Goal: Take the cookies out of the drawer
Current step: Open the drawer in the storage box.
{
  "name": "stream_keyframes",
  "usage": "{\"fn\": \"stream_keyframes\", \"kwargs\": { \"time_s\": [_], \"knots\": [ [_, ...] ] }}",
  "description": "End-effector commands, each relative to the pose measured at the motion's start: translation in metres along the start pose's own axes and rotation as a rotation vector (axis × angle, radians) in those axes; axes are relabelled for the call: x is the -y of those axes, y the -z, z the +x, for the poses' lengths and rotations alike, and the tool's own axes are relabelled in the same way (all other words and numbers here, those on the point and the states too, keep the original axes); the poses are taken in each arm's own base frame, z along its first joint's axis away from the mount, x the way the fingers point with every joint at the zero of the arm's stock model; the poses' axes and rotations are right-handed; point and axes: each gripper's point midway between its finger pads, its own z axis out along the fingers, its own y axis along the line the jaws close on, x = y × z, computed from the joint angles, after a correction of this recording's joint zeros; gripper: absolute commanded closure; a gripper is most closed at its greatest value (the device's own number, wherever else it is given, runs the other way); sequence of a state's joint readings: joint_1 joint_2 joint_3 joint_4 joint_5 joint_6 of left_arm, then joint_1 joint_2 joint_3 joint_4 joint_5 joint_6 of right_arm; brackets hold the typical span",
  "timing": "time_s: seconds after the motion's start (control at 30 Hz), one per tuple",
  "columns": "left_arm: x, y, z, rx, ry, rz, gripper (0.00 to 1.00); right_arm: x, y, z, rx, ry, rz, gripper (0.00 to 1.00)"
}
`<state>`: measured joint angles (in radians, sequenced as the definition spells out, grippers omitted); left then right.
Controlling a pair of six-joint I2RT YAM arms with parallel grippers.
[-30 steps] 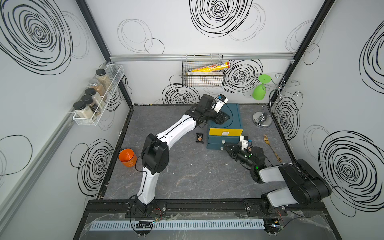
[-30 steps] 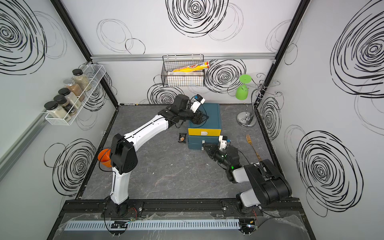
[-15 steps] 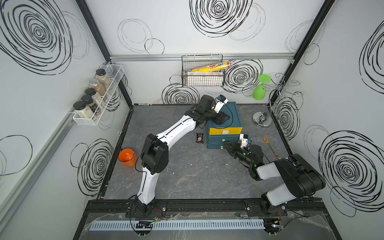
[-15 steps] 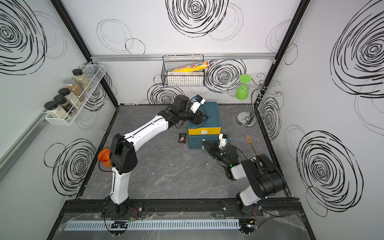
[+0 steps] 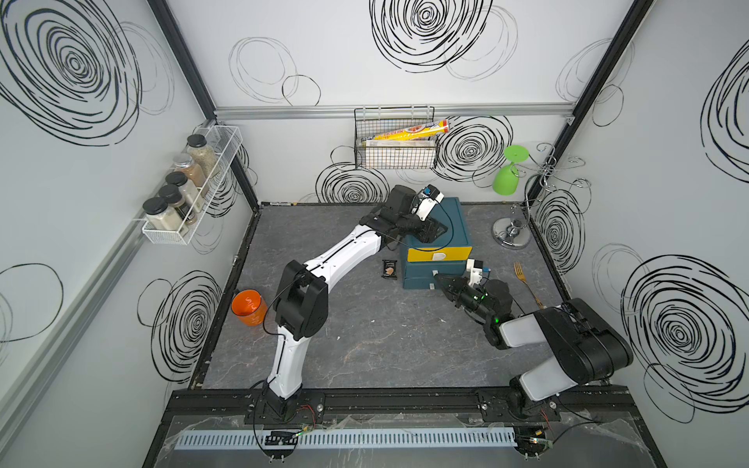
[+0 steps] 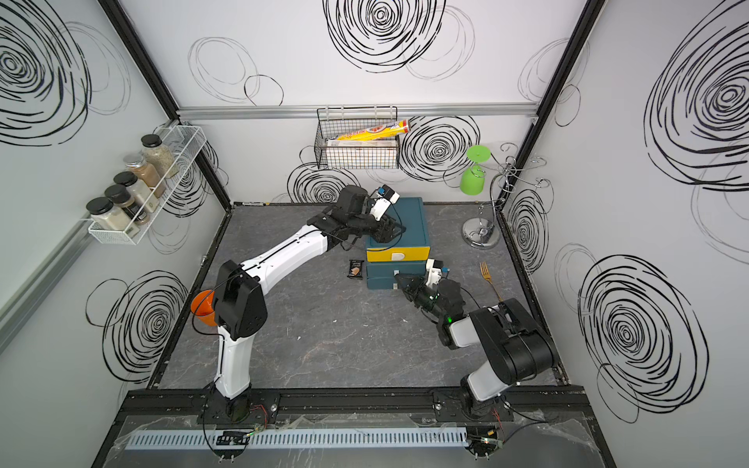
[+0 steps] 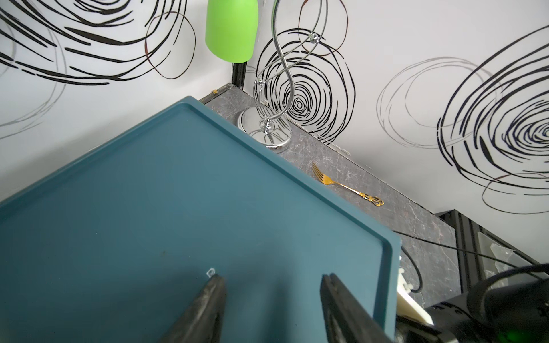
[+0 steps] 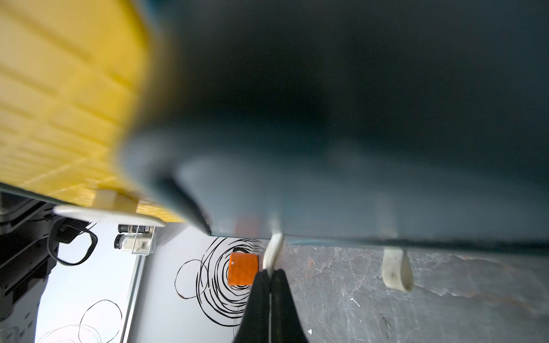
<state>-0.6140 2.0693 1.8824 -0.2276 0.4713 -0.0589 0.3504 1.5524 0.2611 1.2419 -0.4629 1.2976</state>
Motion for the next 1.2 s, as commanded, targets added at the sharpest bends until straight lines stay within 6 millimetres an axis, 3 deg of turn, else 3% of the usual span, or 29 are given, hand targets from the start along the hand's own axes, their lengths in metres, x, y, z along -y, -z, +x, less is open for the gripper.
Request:
{"fn": "stream_keyframes", "kwargs": {
  "time_s": [0.0, 0.47, 0.67, 1.17],
  "knots": [
    [-0.005, 0.001, 0.023, -0.069, 0.044, -0.008, 0.42, -0.016, 0.003, -0.001, 0.011, 0.014, -0.049, 1.0],
    [-0.017, -0.007, 0.029, -0.075, 0.08, -0.05, 0.43, -0.002, 0.046, 0.033, -0.035, -0.01, 0.0, 1.0],
    [-0.02, -0.009, 0.033, -0.085, 0.081, -0.061, 0.43, -0.004, 0.061, 0.039, -0.032, 0.022, 0.031, 1.0],
    [-0.023, -0.011, 0.036, -0.09, 0.085, -0.072, 0.43, 0.013, 0.079, 0.064, -0.094, 0.006, 0.073, 1.0]
  ]
}}
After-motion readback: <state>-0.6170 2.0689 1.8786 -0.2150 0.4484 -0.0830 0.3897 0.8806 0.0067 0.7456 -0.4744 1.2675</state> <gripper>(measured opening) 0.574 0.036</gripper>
